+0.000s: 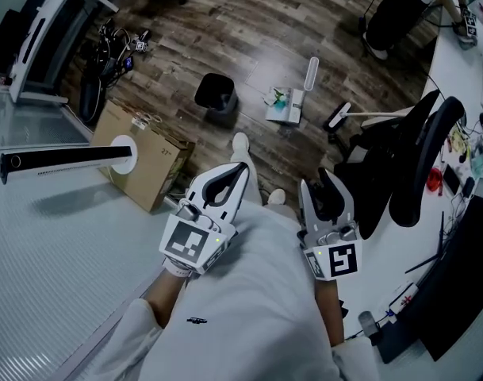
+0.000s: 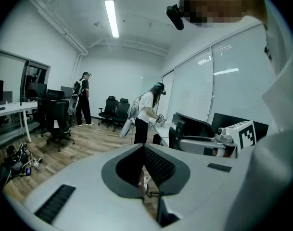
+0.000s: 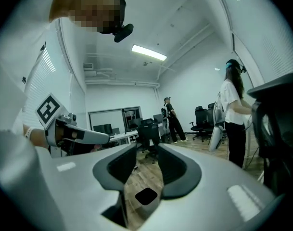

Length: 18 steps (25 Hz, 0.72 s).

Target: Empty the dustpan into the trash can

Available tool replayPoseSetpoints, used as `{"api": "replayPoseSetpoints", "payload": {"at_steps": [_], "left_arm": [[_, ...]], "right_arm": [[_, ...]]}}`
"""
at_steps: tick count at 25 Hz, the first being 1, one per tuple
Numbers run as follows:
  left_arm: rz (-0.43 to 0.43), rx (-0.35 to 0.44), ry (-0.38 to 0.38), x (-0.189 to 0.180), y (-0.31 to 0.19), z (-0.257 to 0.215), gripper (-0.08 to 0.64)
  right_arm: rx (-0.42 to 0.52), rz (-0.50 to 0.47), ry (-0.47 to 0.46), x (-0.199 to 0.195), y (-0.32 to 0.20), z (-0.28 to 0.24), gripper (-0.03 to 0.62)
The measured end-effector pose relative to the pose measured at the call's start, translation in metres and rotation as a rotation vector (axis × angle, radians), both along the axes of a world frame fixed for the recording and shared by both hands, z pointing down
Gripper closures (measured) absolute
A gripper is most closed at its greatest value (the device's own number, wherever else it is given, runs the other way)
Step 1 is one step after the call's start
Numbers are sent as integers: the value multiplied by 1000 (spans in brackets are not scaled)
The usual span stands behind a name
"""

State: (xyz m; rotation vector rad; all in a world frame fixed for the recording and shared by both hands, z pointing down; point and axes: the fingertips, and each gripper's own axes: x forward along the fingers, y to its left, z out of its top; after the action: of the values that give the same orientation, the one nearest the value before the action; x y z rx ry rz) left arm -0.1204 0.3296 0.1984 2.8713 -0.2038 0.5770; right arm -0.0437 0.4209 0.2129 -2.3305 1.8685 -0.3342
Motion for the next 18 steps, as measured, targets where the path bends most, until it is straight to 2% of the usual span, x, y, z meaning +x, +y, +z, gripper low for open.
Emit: {"api": "replayPoseSetpoints", "payload": {"at_steps": [4,9,12,18], "left_arm": [[-13,-22,25,16,-57,1,553],[0,-63,45,31,-128,-2,553],[-20,-106,56,33,-175,-6,554],[-4,-112,97,37,-253,-4,554]], "right_arm": [[-61,-32,1,7,-56,7,457],[-75,-13,32,26,-126,-3,456],[-78,10,48,38,-166,-11,456],[-79,86,82,55,-227,-19,456]]}}
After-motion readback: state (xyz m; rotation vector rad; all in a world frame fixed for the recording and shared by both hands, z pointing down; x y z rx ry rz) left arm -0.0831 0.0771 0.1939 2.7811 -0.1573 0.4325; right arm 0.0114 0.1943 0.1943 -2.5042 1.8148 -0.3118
